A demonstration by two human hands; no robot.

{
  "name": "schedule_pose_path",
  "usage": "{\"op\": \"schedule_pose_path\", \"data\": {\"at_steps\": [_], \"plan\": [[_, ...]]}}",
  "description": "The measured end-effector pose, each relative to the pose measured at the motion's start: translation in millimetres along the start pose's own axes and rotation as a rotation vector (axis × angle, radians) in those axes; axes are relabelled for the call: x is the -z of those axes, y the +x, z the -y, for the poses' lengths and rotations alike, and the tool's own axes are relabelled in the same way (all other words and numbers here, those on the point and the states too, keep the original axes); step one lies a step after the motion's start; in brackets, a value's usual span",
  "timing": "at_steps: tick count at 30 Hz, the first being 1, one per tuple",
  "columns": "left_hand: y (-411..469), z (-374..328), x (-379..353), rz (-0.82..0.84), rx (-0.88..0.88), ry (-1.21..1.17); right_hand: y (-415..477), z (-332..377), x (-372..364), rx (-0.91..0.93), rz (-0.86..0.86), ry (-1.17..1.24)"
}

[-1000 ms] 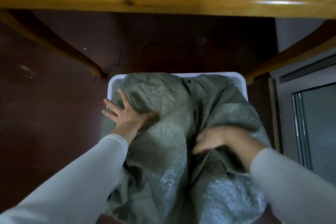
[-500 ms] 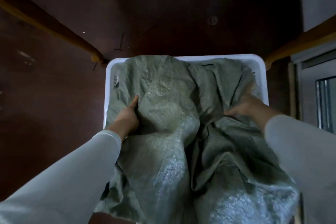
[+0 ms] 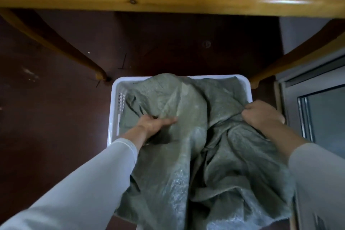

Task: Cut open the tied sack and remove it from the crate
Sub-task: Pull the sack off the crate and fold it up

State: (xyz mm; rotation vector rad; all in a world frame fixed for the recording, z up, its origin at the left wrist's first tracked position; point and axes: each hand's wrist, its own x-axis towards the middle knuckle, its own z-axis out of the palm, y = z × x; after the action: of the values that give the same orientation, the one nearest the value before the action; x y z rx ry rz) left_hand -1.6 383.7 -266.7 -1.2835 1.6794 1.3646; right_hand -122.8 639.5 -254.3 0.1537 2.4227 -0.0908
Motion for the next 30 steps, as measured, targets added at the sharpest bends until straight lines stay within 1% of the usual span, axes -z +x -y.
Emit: {"op": "schedule_pose_path", "data": {"at_steps": [2,4,8,9,10,11,13,14,15,16,18,20,21,22,24,26,27,29,30], "plan": [[-4.4,1.3,1.1,-0.090,-0.034,0.187,-13.1,-3.1,16.3,-0.025,-0.033,0.054],[-10.2,1.7,4.6,-0.156,-0.051,0.259,-23.6,-6.1,30.7,-0.032,-0.049,0.097],[-26.4,-2.4,26.0,-0.299,-0.061,0.251,-35.2,-11.2,54.2,-0.013,-0.120,0.136],[-31.2,-3.9,32.2,-0.329,-0.059,0.221,-36.3,-11.4,57.4,-0.004,-0.121,0.174],[-34.1,-4.2,37.3,-0.345,-0.058,0.178,-39.0,-11.0,60.1,-0.002,-0.086,0.192],[-38.3,-4.9,41.0,-0.326,-0.047,0.126,-41.6,-11.0,60.9,0.001,0.002,0.171],[-52.4,-7.8,42.3,-0.243,-0.031,0.015,-50.0,-12.9,60.8,0.029,0.217,0.034],[-58.4,-8.4,42.4,-0.208,-0.020,-0.016,-54.8,-15.7,61.1,0.050,0.287,-0.045],[-64.7,-8.9,43.1,-0.176,-0.010,-0.034,-59.6,-17.4,63.8,0.073,0.319,-0.113],[-69.1,-8.3,45.4,-0.151,-0.006,-0.040,-62.8,-19.4,67.8,0.087,0.302,-0.146],[-82.1,-11.4,52.2,-0.140,-0.033,-0.034,-67.7,-25.0,75.8,0.080,0.204,-0.067],[-92.0,-15.6,61.4,-0.156,-0.065,-0.019,-72.5,-28.9,78.6,0.047,0.134,0.121],[-97.4,-17.8,65.7,-0.143,-0.074,-0.019,-76.4,-27.5,77.2,0.039,0.138,0.208],[-101.9,-19.2,69.5,-0.122,-0.083,-0.012,-80.0,-25.0,74.3,0.027,0.168,0.281],[-109.4,-19.6,75.3,-0.064,-0.083,0.014,-86.5,-18.5,64.2,-0.003,0.308,0.382],[-111.9,-15.2,78.2,0.004,-0.050,0.030,-87.3,-14.9,50.9,-0.028,0.432,0.438],[-109.0,-11.1,78.8,0.006,-0.038,0.036,-84.3,-15.3,43.5,-0.045,0.463,0.459],[-100.2,-2.3,77.9,-0.069,-0.034,0.060,-75.8,-19.8,28.9,-0.085,0.493,0.458],[-91.8,3.3,76.9,-0.118,-0.045,0.112,-72.2,-21.8,22.1,-0.097,0.491,0.441]]}}
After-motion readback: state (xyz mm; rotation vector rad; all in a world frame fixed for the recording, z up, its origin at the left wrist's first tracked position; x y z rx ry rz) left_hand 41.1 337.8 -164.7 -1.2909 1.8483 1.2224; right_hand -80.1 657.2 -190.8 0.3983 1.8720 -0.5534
